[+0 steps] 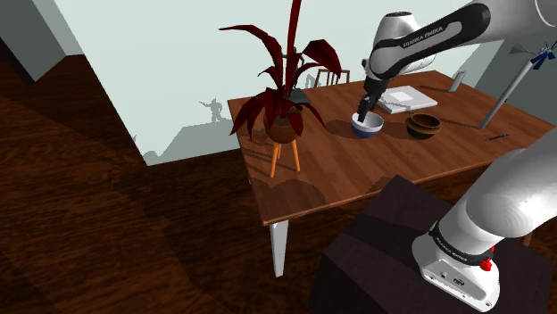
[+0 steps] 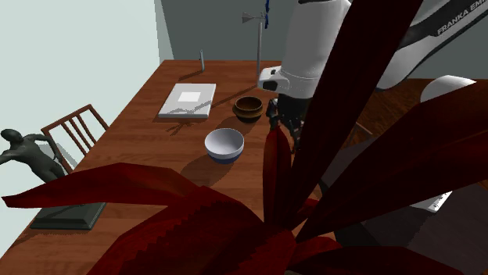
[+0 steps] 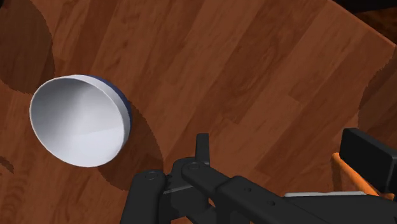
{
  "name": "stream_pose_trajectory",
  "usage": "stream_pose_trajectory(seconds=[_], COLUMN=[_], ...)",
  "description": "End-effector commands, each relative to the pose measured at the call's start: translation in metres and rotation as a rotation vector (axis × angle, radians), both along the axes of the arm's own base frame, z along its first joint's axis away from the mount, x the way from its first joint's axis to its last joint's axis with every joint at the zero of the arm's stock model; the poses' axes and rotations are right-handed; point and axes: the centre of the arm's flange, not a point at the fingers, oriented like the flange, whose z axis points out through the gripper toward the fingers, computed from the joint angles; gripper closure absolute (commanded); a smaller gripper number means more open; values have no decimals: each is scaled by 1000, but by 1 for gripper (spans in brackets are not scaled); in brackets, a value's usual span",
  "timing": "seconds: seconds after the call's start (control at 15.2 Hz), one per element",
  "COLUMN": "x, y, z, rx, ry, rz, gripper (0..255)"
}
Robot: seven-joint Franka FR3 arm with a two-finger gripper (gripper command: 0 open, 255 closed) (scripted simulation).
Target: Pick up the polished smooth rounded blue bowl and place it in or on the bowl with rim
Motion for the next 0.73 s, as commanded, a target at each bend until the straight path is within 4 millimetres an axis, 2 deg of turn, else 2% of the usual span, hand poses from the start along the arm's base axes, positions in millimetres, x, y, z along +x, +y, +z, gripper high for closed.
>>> stream_pose_trajectory(seconds=[0.0, 0.66], x=[7, 54], y=[-20, -109], z=[-17, -102], rx=[-6, -27], ry=[3, 21], rz=[0, -2], gripper=[0, 0])
